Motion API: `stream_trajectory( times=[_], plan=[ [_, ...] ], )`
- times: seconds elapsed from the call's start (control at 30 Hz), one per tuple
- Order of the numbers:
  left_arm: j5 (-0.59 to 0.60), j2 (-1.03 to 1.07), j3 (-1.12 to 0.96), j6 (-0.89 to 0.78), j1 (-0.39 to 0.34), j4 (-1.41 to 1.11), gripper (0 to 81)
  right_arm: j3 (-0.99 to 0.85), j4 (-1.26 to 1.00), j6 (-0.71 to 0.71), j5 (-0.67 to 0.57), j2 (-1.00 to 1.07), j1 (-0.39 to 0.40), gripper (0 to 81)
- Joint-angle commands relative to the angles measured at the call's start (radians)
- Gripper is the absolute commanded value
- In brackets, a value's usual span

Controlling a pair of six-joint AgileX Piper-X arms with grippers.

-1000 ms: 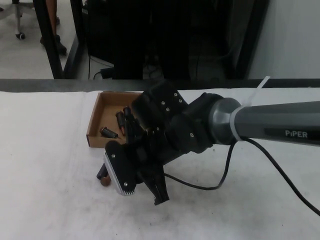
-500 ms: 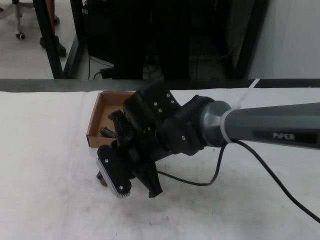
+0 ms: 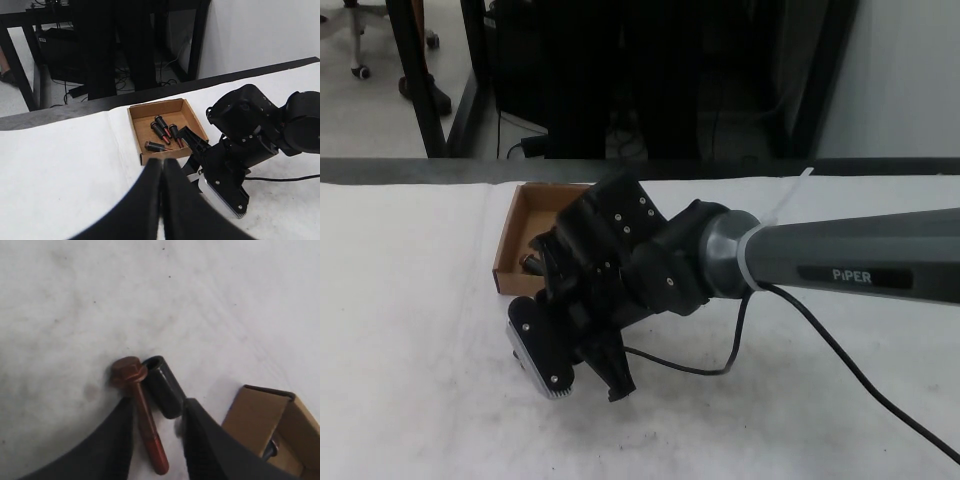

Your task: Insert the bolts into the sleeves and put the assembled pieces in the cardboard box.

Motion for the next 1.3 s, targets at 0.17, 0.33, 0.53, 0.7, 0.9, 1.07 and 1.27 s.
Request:
stream_trajectory(
  times=[0.17, 0.33, 0.53, 0.7, 0.9, 1.07, 1.27],
  plan=[
    [-0.037, -0.005, 0.002, 0.031, 0.002, -0.005, 0.8, -0.011, 0.036, 0.003, -0.035, -0.004, 0.001, 31.2],
    [-0.037, -0.005, 0.002, 0.031, 0.002, -0.005, 0.8, -0.011, 0.032, -0.023, -0.035, -0.004, -0.001, 31.2],
    [-0.037, -0.005, 0.002, 0.031, 0.002, -0.005, 0.8, -0.011, 0.032, -0.036, -0.032, -0.004, -0.003, 31.2],
    [-0.037, -0.005, 0.002, 0.031, 0.002, -0.005, 0.8, -0.011, 0.032, -0.039, -0.027, -0.002, -0.003, 31.2],
    [-0.037, -0.005, 0.002, 0.031, 0.002, -0.005, 0.8, -0.022, 0.032, -0.043, -0.027, 0.028, -0.01, 31.2],
    [-0.037, -0.005, 0.002, 0.031, 0.002, -0.005, 0.8, -0.078, 0.032, -0.045, 0.01, 0.077, -0.011, 31.2],
    [-0.037, -0.005, 0.002, 0.031, 0.002, -0.005, 0.8, -0.117, 0.103, -0.045, 0.007, 0.086, -0.013, 31.2]
  ],
)
